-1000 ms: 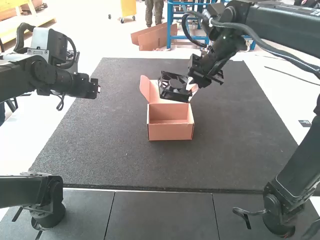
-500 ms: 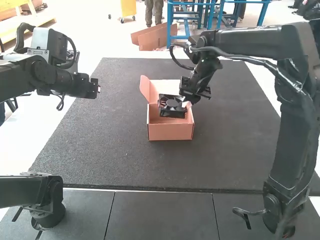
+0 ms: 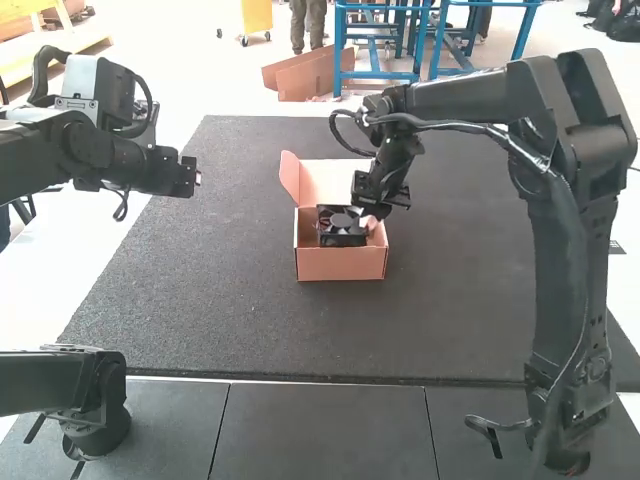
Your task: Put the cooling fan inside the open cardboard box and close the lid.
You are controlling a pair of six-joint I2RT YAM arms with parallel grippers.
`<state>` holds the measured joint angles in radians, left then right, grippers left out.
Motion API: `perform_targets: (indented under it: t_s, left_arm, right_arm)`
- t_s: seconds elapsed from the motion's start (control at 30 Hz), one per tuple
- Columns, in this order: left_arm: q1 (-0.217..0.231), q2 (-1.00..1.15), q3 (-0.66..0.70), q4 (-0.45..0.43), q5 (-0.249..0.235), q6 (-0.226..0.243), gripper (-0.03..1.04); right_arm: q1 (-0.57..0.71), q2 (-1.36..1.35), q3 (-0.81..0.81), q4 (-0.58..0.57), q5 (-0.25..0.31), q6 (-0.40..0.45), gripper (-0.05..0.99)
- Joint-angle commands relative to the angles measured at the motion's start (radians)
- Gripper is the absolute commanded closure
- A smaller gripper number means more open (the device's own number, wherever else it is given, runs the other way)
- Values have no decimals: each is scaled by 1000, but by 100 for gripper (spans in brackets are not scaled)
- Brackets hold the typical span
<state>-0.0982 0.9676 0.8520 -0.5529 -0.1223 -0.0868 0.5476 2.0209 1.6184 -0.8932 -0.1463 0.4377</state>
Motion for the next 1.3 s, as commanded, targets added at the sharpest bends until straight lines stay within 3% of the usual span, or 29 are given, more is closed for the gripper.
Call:
perform_targets:
  t_s: [0.0, 0.17, 0.2, 0.23, 0.33, 0.37, 0.47, 0.67, 0.83, 0.9, 1.07, 1.27]
  left_arm:
    - [-3, -20, 24, 7, 15, 7, 4]
    - [-3, -20, 30, 7, 15, 7, 4]
    - [-3, -20, 30, 7, 15, 5, 4]
    - [-3, -18, 30, 8, 15, 7, 4]
    - [-6, -15, 28, 15, 15, 5, 4]
    - [-9, -13, 28, 19, 15, 5, 4]
    - [-31, 2, 30, 24, 15, 5, 4]
    - [-98, 63, 35, 53, 15, -34, 4]
    - [-146, 141, 61, 94, 12, -60, 4]
    - [-155, 178, 74, 114, 7, -70, 4]
    - [-155, 272, 116, 169, -5, -93, 4]
    - [-155, 390, 167, 226, -5, -103, 4]
  right_arm:
    - [8, 6, 34, 22, 14, -21, 94]
    - [3, 32, 46, 46, 11, -28, 92]
    - [3, 36, 54, 48, 7, -28, 83]
    - [3, 39, 64, 48, 4, -30, 68]
    - [2, 42, 107, 42, -7, -42, 11]
    - [-2, 44, 124, 37, -29, -56, 3]
    - [-8, 36, 195, -12, -81, -70, 3]
    - [-69, -7, 348, -104, -84, -145, 3]
    - [-126, -91, 324, -112, 24, -274, 3]
    - [-153, -131, 268, -92, 68, -329, 3]
    - [-192, -246, 92, 17, 106, -418, 3]
    - [-192, -335, -97, 197, 120, -433, 3]
